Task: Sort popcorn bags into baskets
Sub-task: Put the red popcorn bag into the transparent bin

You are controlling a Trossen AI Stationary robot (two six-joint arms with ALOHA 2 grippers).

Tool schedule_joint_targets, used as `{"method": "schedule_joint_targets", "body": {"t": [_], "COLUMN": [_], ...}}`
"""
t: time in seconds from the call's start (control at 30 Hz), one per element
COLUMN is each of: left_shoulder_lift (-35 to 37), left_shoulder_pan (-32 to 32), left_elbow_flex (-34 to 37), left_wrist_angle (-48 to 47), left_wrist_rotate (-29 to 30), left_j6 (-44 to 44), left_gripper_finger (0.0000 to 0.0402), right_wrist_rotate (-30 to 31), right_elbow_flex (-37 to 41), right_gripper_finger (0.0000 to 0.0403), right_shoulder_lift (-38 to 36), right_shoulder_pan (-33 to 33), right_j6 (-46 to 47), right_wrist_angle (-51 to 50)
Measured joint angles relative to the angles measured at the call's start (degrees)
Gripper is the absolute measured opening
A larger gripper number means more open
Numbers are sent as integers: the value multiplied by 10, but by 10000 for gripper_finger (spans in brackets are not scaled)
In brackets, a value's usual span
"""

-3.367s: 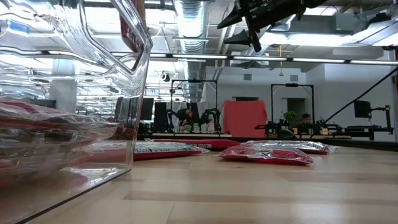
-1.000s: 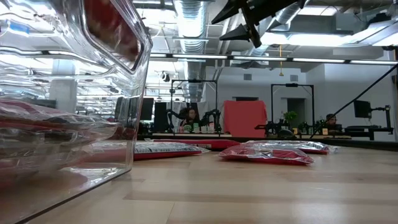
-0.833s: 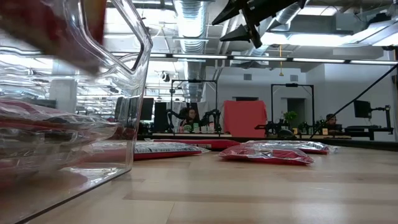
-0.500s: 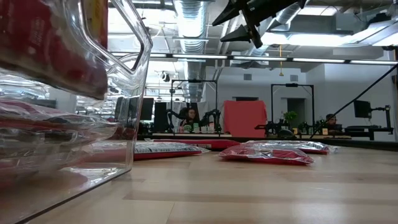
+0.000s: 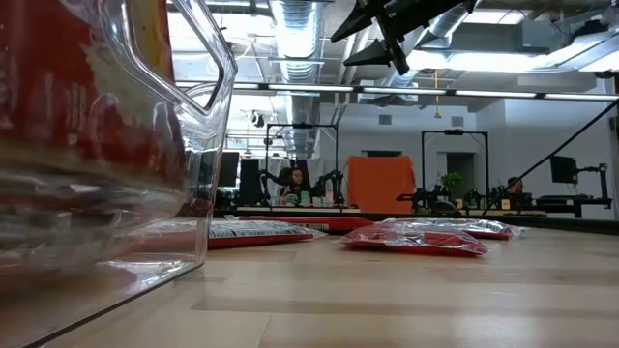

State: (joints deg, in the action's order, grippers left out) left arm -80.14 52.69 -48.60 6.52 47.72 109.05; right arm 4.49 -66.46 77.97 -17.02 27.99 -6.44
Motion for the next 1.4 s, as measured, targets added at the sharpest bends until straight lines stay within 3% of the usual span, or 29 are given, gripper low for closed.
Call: {"method": "schedule_joint_targets", "body": {"t": [0.37, 0.57, 0.83, 1.2, 1.4], "left_shoulder_lift": [0, 0, 6, 75, 83], "left_shoulder_pan": [53, 74, 80, 80, 83], "left_elbow_flex": [0, 0, -1, 0, 0], "left_wrist_angle": [-162, -200, -237, -338, -362], "left_wrist_rotate": [-8, -14, -45, -70, -116], "left_j6": [182, 242, 252, 252, 252], "left_gripper_finger": [0, 0, 0, 0, 0], "right_wrist_rotate": [0, 0, 0, 0, 0], "right_elbow_flex": [0, 0, 0, 0, 0], "right_gripper_finger": [275, 275, 275, 275, 275], "right_shoulder_lift": [0, 0, 0, 0, 0], "right_shoulder_pan": [0, 0, 0, 2, 3], "right_j6": [0, 0, 0, -15, -16], "right_wrist_angle": [0, 0, 0, 0, 0]}}
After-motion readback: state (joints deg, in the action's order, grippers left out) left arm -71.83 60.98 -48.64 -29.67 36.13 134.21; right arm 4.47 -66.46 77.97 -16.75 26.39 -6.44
